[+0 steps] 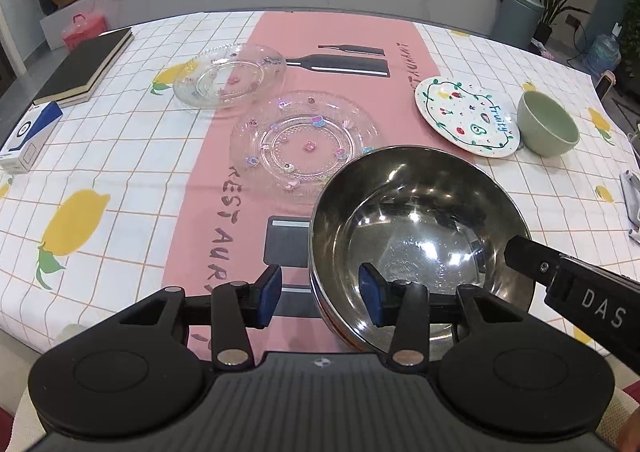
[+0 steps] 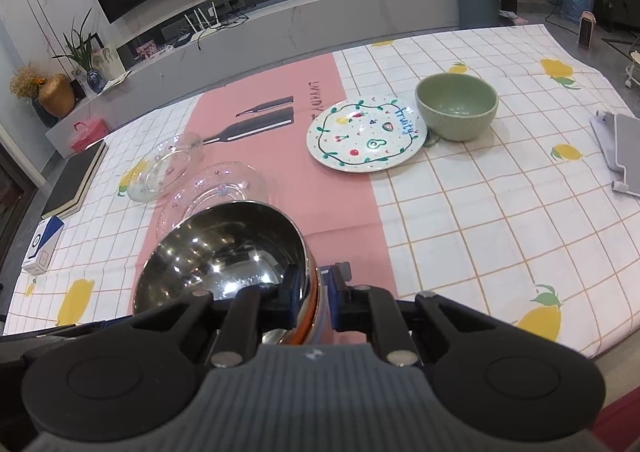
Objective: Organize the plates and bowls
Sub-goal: 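Open both tools and release the steel bowl rim, then move both tools toward the green ceramic bowl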
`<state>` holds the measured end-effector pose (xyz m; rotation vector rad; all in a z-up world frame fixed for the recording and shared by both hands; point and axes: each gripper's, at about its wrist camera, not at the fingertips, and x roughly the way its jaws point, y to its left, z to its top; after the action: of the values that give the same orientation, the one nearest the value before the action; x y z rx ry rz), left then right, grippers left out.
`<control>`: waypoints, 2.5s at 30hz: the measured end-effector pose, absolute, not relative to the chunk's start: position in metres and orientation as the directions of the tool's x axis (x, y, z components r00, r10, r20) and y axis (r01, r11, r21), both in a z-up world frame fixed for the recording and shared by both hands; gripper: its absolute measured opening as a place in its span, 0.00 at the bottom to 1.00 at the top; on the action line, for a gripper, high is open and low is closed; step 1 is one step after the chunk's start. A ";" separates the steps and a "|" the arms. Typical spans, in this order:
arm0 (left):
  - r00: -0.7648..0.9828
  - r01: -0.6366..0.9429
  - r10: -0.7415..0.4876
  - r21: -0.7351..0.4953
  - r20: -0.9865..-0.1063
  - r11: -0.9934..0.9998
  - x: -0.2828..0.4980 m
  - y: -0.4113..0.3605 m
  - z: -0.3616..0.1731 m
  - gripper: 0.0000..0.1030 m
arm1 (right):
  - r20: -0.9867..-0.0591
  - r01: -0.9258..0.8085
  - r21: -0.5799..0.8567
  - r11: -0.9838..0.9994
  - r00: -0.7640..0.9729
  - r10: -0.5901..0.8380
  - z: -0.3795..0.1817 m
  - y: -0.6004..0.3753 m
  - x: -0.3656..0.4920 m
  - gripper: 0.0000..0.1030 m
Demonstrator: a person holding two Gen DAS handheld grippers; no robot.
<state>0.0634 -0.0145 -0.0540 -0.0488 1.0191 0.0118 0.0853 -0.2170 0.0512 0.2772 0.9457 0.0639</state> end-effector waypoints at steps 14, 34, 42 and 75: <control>0.580 -0.008 0.020 0.018 -0.815 1.000 0.059 -0.023 -0.038 0.74 | -0.761 0.136 0.331 0.934 0.624 0.179 0.061 -0.236 0.081 0.63; 0.672 0.031 0.006 0.036 -0.740 0.999 0.045 -0.047 0.022 0.80 | -0.663 0.093 0.306 0.948 0.735 0.142 0.120 -0.264 0.070 0.88; 0.711 0.054 -0.008 0.044 -0.703 0.998 0.056 -0.081 0.061 0.80 | -0.630 0.154 0.335 0.929 0.770 0.099 0.162 -0.310 0.078 0.88; 0.588 0.240 -0.076 0.084 -0.806 0.967 0.208 -0.220 0.029 0.78 | -0.747 0.288 0.340 0.895 0.661 0.071 0.076 -0.429 0.229 0.86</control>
<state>0.2083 -0.2196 0.0290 0.1917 0.9259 -0.1857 0.2291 -0.4294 0.0762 0.4592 0.8472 -0.1273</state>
